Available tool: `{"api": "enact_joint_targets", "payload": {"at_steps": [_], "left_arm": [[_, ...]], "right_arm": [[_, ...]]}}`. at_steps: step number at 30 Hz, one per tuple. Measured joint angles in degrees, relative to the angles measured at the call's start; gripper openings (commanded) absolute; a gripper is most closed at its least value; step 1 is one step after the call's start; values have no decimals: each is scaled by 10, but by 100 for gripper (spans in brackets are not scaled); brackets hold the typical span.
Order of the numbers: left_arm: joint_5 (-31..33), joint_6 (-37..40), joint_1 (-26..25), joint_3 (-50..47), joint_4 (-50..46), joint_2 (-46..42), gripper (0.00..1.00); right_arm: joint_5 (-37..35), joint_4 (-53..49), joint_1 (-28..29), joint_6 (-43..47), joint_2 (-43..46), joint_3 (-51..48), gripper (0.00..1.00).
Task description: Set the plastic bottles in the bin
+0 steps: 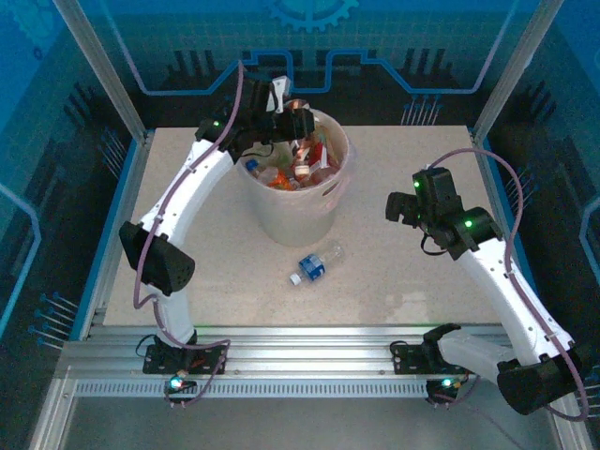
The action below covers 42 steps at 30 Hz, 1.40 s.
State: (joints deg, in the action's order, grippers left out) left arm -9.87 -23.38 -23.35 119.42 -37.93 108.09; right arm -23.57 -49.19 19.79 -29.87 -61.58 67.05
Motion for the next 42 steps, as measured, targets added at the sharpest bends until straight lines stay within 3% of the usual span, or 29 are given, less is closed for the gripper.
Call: {"api": "enact_joint_targets", "payload": {"at_steps": [5,12,21,25,35,42], "left_arm": [[19,0,-2,-34,-5,-9,61],[33,-2,-5,-53,-8,-19,84],[59,1,-5,-54,-9,-42,87],[91,14,-8,-58,-8,-60,82],[142,41,-18,-89,-8,-89,47],[159,38,-26,-155,5,-107,46]], "right_arm": [[0,0,0,0,0,0,100],[0,0,0,0,0,0,100],[0,0,0,0,0,-4,100],[1,1,0,0,0,-6,100],[3,4,0,-2,-2,-6,100],[5,4,0,-2,-3,-6,100]]}}
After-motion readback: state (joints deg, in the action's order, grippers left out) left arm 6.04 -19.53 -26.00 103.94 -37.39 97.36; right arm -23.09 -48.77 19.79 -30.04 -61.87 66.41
